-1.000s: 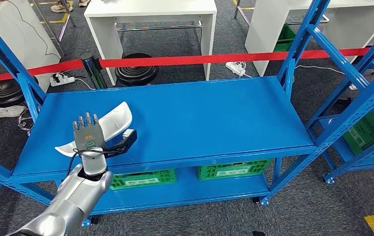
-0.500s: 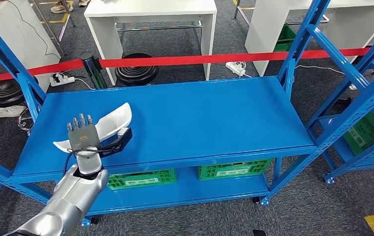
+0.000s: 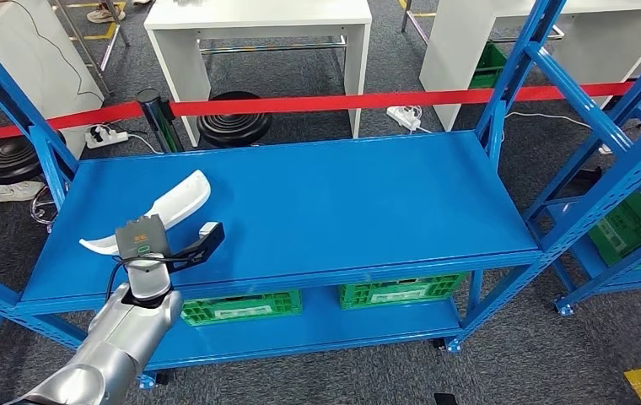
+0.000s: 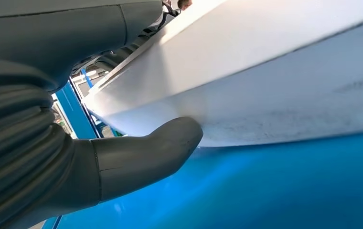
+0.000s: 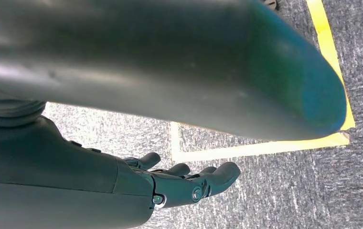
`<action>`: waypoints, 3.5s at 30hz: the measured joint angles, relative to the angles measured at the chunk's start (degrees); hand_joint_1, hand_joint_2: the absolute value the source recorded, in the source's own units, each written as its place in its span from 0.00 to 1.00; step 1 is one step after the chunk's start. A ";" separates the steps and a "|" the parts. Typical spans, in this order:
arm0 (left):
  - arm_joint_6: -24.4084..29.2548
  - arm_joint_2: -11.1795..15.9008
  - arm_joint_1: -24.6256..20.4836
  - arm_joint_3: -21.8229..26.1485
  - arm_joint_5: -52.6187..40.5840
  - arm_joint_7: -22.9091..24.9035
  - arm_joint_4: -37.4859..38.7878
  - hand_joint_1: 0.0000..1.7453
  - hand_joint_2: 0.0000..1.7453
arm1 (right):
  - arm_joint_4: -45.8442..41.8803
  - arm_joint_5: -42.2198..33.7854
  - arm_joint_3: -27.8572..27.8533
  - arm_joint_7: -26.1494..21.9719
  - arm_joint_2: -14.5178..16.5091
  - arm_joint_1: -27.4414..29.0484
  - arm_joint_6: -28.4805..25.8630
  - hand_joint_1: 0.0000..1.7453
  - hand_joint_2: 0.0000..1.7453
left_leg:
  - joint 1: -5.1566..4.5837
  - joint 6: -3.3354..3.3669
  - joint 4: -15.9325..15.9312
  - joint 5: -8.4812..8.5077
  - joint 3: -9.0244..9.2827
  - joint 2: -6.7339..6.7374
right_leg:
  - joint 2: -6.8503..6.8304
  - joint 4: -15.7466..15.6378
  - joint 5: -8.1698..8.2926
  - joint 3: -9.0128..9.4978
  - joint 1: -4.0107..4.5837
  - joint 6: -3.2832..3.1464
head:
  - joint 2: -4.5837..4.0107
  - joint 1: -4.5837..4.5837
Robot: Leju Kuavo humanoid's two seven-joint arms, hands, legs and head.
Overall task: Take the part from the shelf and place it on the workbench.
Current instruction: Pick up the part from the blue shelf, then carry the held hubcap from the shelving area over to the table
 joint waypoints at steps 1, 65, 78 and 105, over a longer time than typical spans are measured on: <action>-0.02 0.00 0.00 0.09 0.00 -0.01 0.03 1.00 1.00 | 0.00 0.00 0.00 -0.01 0.00 0.00 0.00 0.00 0.00 | 0.00 0.00 0.00 0.00 0.00 0.00 | 0.00 0.00 0.00 0.00 0.00 0.00 | 0.00 0.00; -10.45 4.84 31.22 -4.86 72.84 -70.81 -76.78 1.00 1.00 | 0.01 4.31 -0.26 6.14 0.63 0.25 -1.05 0.00 0.00 | -0.12 1.95 -0.44 0.71 -0.07 0.67 | -0.66 6.34 -5.34 -2.09 -0.71 1.57 | 0.00 0.22; -15.14 3.35 26.77 -5.66 72.45 -70.64 -71.63 1.00 1.00 | -0.01 4.07 -0.27 7.32 -0.10 -0.94 -0.56 0.00 0.00 | 0.25 -1.50 1.46 1.89 -3.24 1.13 | -1.16 1.13 -3.55 3.01 -0.40 -1.10 | 0.00 0.19; -11.43 3.79 28.09 -6.93 71.31 -70.79 -68.24 1.00 1.00 | -0.02 6.45 0.15 4.91 -1.05 -0.83 0.43 0.00 0.00 | -0.18 0.22 0.92 2.20 -2.59 1.13 | -1.22 1.08 -5.84 6.12 -0.03 0.30 | 0.00 0.16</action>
